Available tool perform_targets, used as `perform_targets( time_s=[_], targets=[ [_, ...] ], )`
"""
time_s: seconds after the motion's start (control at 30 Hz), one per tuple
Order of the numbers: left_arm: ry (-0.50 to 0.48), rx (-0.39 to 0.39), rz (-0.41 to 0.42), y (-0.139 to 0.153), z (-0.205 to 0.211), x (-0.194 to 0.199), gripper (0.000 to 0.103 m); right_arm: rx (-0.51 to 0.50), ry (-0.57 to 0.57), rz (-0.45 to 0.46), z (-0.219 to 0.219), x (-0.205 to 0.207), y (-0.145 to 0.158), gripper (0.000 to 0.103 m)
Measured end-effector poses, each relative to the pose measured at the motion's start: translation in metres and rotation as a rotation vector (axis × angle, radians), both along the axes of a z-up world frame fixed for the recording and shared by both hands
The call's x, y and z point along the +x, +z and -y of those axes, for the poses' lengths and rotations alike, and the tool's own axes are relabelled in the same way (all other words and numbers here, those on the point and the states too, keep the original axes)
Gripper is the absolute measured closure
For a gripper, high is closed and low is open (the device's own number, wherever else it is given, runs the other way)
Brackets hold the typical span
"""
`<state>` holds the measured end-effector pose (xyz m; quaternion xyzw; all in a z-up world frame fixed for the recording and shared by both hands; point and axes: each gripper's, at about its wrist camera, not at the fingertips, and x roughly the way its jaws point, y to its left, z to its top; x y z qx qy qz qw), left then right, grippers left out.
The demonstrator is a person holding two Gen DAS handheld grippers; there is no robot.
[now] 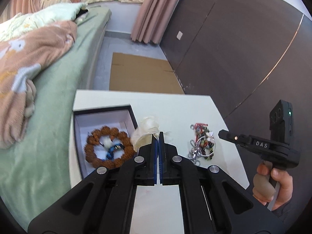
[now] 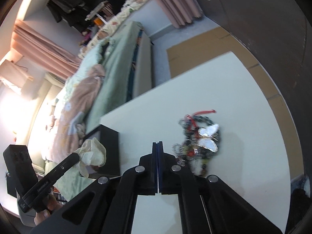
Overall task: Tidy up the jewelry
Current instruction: 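Carry the plastic bag into the black box and open the left tool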
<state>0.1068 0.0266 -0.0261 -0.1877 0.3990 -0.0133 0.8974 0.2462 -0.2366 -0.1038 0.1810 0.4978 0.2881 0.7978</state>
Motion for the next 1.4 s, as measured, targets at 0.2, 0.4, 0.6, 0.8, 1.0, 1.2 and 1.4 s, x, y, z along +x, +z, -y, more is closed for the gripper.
perform_targets(
  time_s=[0.2, 0.4, 0.6, 0.8, 1.0, 1.2, 1.4],
  targets=[
    [0.077, 0.028, 0.013, 0.013, -0.020, 0.000, 0.047, 0.074, 0.026, 0.060, -0.006, -0.012, 0.024, 0.103],
    [0.132, 0.054, 0.026, 0.017, -0.037, -0.013, 0.030, 0.155, 0.069, 0.104, -0.015, -0.022, 0.040, 0.103],
    [0.162, 0.067, 0.025, 0.014, -0.049, -0.028, 0.015, 0.264, 0.136, 0.099, -0.036, -0.027, 0.048, 0.103],
    [0.186, 0.064, 0.016, 0.011, -0.061, -0.043, 0.013, 0.280, 0.156, 0.097, -0.050, -0.031, 0.051, 0.103],
    [0.209, 0.047, 0.021, 0.004, -0.070, -0.056, 0.006, 0.152, 0.058, 0.060, -0.015, -0.019, 0.041, 0.099],
    [0.210, 0.021, 0.010, -0.007, -0.074, -0.059, 0.006, -0.035, -0.025, -0.024, 0.004, -0.004, 0.012, 0.096],
    [0.217, 0.002, 0.007, -0.012, -0.081, -0.061, 0.006, -0.122, -0.060, -0.018, 0.003, -0.003, 0.002, 0.046]
  ],
)
